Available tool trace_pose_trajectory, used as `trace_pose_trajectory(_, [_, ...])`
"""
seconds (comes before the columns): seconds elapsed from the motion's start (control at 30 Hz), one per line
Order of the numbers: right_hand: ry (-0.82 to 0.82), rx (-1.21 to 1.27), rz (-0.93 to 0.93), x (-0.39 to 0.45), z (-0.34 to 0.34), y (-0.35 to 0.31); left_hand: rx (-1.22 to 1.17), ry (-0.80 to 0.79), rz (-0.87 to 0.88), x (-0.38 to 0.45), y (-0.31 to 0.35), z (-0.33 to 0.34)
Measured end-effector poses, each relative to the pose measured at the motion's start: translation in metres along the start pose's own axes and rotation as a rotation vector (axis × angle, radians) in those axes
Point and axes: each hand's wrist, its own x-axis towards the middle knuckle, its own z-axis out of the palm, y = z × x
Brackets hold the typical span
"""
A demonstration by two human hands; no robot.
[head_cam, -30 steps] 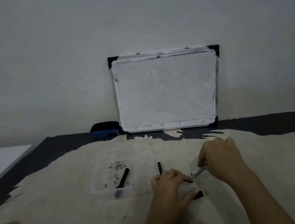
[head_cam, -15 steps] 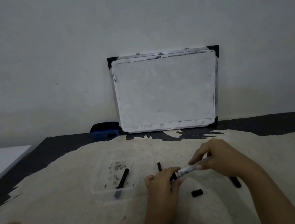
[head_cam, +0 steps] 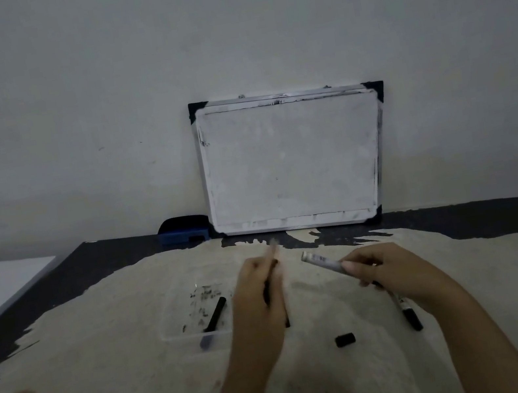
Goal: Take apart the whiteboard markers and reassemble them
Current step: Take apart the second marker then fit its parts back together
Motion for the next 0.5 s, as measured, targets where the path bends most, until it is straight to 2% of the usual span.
trace_pose_trajectory(0.1, [-0.052,0.082,0.024,-0.001,0.006,-0.005,-0.043,0.007,-0.222,0.007,-0.017,-0.025])
trace_pose_trajectory(0.27, [-0.080,0.096,0.025,0.000,0.017,-0.010,0.028,0.004,-0.459,0.011,-0.050,-0.046])
trace_pose_trajectory(0.4, [-0.074,0.076,0.017,0.002,0.022,-0.010,0.072,0.005,-0.440,0.009,-0.053,-0.043])
trace_pose_trajectory(0.5, [-0.077,0.082,0.009,0.003,0.025,-0.011,0.108,0.062,-0.377,0.007,-0.047,-0.042])
